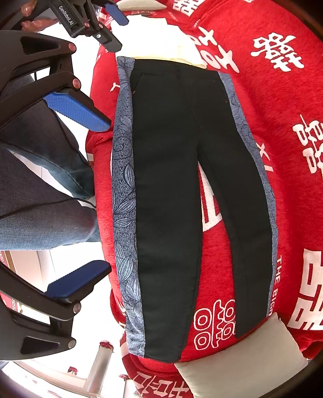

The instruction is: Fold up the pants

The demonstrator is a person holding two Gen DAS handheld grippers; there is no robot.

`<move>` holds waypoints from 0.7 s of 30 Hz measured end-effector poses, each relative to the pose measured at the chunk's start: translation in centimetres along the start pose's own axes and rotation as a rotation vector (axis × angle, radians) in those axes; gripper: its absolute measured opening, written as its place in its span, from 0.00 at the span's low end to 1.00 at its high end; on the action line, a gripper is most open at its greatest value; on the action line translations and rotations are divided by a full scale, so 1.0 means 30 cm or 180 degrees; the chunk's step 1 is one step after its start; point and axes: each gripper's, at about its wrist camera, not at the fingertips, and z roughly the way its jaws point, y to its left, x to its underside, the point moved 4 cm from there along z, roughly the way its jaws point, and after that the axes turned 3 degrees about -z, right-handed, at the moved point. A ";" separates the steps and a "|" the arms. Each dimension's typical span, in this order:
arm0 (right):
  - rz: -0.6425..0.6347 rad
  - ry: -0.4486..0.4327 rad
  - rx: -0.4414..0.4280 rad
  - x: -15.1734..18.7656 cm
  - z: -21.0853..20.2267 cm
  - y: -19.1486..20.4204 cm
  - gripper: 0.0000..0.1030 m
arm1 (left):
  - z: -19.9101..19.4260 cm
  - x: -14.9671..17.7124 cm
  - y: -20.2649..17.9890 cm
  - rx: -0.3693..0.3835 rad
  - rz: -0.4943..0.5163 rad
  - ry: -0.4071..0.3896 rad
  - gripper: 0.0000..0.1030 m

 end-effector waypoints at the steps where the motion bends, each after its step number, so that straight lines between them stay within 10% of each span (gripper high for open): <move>1: 0.0002 0.0002 0.0003 -0.001 0.001 -0.001 1.00 | 0.002 -0.002 0.001 0.0001 -0.0001 0.0003 1.00; 21: 0.0017 0.0054 0.0028 -0.006 0.023 0.013 1.00 | 0.026 -0.004 0.009 0.0023 0.0013 0.0048 1.00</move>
